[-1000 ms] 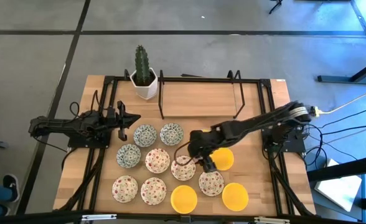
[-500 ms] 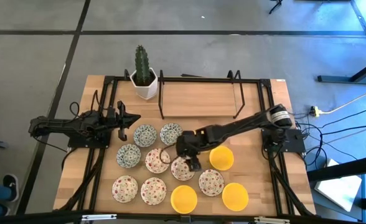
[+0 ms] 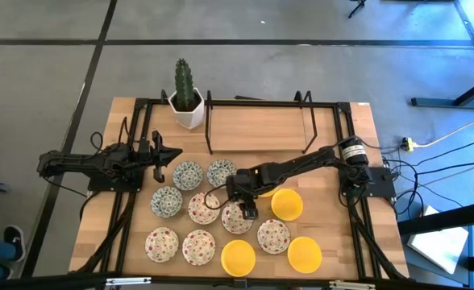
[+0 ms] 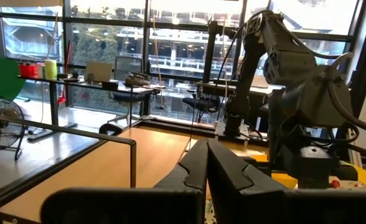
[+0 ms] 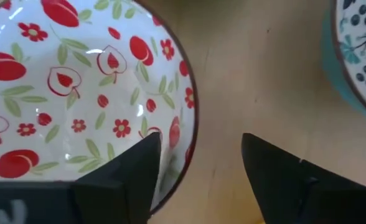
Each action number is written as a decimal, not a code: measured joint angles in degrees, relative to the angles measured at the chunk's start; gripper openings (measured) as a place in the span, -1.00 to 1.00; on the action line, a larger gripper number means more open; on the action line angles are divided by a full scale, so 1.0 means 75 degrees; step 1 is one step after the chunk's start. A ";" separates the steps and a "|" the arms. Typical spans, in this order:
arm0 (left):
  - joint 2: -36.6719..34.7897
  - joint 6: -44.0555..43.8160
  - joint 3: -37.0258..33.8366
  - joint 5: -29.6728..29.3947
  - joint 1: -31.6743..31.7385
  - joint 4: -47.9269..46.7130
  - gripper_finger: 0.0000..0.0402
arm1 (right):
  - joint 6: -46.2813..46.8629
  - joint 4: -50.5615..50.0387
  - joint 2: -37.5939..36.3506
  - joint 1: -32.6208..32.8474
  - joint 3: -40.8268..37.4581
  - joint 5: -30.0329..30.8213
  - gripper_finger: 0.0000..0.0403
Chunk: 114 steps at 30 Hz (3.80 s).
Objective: Pick & Place Mini bowls
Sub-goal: Put the green printed bowl on the shelf
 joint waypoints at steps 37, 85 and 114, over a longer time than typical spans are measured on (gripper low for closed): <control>0.0000 -0.0479 0.0000 0.0091 0.0000 0.0002 -0.98 | -0.0878 -0.2291 -0.1008 -0.0138 0.3642 -0.0488 -0.93; 0.0003 0.3327 0.0000 -0.1581 0.0000 0.2069 -0.98 | -0.3396 -0.5058 -0.1734 -0.7623 0.4079 -0.2208 -0.93; 0.0000 0.3804 0.0000 -0.1568 0.0000 0.2237 -0.98 | -0.3278 -0.3569 -0.1189 -0.8115 0.0946 -0.1988 -0.93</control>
